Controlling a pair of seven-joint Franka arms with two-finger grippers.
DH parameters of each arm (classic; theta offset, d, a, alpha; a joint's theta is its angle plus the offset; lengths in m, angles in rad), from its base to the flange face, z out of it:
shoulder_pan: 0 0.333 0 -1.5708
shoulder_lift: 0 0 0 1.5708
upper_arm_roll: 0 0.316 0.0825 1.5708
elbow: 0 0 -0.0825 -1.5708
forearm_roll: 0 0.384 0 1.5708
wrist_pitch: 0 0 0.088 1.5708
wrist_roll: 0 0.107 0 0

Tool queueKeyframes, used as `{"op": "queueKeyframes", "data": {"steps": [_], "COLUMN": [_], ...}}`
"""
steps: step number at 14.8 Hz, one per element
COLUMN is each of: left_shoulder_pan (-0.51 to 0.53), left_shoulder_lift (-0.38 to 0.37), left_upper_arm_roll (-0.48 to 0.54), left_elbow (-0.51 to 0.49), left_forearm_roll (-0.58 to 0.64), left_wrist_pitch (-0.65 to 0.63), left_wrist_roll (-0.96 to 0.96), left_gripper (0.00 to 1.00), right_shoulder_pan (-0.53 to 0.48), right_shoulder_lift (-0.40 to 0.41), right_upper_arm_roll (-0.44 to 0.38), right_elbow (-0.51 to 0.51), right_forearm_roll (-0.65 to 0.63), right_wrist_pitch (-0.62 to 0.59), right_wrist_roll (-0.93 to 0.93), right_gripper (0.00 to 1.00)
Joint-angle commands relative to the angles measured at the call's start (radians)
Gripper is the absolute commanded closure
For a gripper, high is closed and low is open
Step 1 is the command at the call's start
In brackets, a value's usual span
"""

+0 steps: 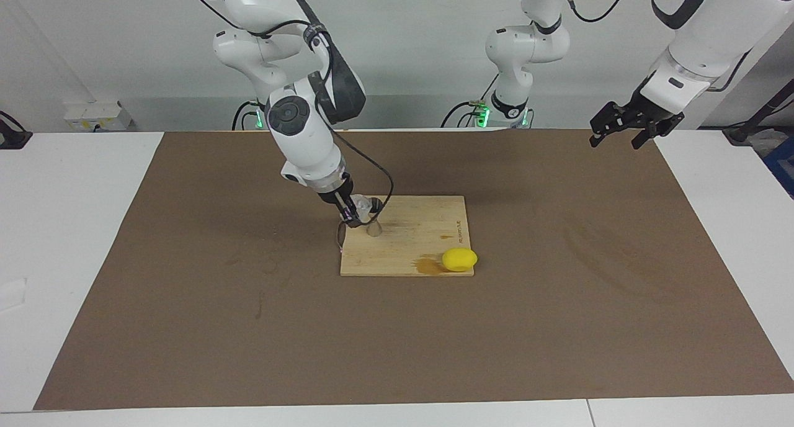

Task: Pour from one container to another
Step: 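Tilt the clear glass over the metal cup with the right gripper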

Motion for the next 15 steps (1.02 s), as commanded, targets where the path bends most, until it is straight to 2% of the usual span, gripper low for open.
{"op": "queueKeyframes", "data": {"steps": [1, 5, 15], "left_shoulder_pan": [-0.015, -0.014, -0.014], "left_shoulder_lift": [-0.005, -0.005, -0.005], "left_upper_arm_roll": [0.002, 0.002, 0.002], "left_elbow": [-0.008, -0.01, -0.01], "left_forearm_roll": [0.022, 0.022, 0.022], "left_wrist_pitch": [0.012, 0.012, 0.012], "left_wrist_roll": [-0.015, -0.015, -0.015], "left_gripper": [0.0, 0.0, 0.0], "right_shoulder_pan": [0.016, 0.05, 0.087], "right_shoulder_lift": [0.013, 0.013, 0.008], "right_upper_arm_roll": [-0.002, -0.002, 0.001], "right_elbow": [0.028, 0.022, 0.022], "right_forearm_roll": [-0.074, -0.174, -0.306], "right_wrist_pitch": [-0.016, -0.019, -0.045], "right_wrist_roll": [0.045, 0.051, 0.052], "right_gripper": [1.0, 1.0, 1.0]}}
